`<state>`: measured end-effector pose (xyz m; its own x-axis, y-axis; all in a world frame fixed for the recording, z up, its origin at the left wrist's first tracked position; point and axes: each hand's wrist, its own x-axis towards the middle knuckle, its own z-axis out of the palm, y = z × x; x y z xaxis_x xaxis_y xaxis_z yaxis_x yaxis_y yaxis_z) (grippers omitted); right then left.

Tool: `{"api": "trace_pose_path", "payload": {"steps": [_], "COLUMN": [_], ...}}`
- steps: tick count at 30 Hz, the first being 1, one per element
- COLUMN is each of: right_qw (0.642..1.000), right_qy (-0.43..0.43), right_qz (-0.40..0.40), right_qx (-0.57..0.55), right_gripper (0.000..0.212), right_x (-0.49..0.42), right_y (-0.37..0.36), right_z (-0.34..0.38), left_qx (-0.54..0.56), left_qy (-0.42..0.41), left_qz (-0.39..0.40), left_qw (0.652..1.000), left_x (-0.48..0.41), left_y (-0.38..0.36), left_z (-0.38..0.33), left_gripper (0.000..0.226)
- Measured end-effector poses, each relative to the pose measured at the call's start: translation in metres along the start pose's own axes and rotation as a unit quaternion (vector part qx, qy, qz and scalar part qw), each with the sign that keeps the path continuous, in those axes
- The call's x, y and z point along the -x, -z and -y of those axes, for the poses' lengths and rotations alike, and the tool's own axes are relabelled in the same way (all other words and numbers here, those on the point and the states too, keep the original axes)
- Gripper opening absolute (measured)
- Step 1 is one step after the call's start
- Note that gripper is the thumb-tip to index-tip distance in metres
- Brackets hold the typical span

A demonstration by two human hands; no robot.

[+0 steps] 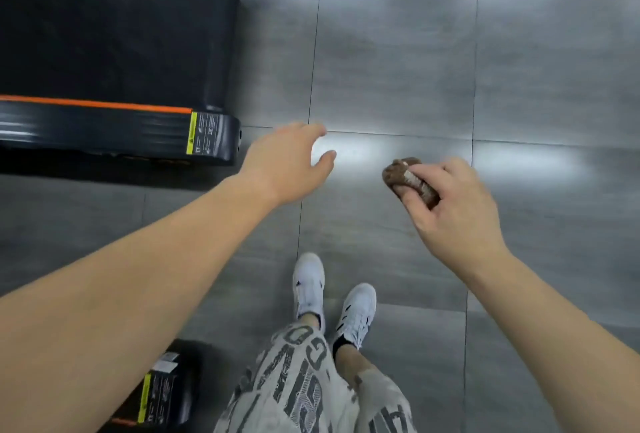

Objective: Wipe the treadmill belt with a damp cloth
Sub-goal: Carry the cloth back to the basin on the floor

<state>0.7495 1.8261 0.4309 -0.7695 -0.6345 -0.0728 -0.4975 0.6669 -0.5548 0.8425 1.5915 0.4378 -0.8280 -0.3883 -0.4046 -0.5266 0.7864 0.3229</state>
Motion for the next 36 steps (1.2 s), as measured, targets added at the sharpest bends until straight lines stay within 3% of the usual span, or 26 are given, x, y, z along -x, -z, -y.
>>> {"api": "trace_pose_path", "payload": {"steps": [21,29,36], "right_qw": [0.995,0.988,0.97], "right_qy": [0.095,0.135,0.209], "right_qz": [0.002,0.068,0.12], "right_qx": [-0.038,-0.025,-0.014], "right_gripper": [0.022,0.02,0.021], "right_x": [-0.664,-0.885,-1.068], "right_y": [0.071,0.068,0.045], "right_z": [0.037,0.032,0.074], "left_qx": [0.04,0.101,0.11], "left_qy": [0.062,0.166,0.221], "left_qz": [-0.041,-0.078,-0.08], "left_qw": [0.996,0.978,0.966], "left_x": [-0.534,-0.72,-0.846], "left_y": [0.287,0.373,0.438], "left_z": [0.043,0.07,0.136], "left_gripper": [0.047,0.045,0.047]}}
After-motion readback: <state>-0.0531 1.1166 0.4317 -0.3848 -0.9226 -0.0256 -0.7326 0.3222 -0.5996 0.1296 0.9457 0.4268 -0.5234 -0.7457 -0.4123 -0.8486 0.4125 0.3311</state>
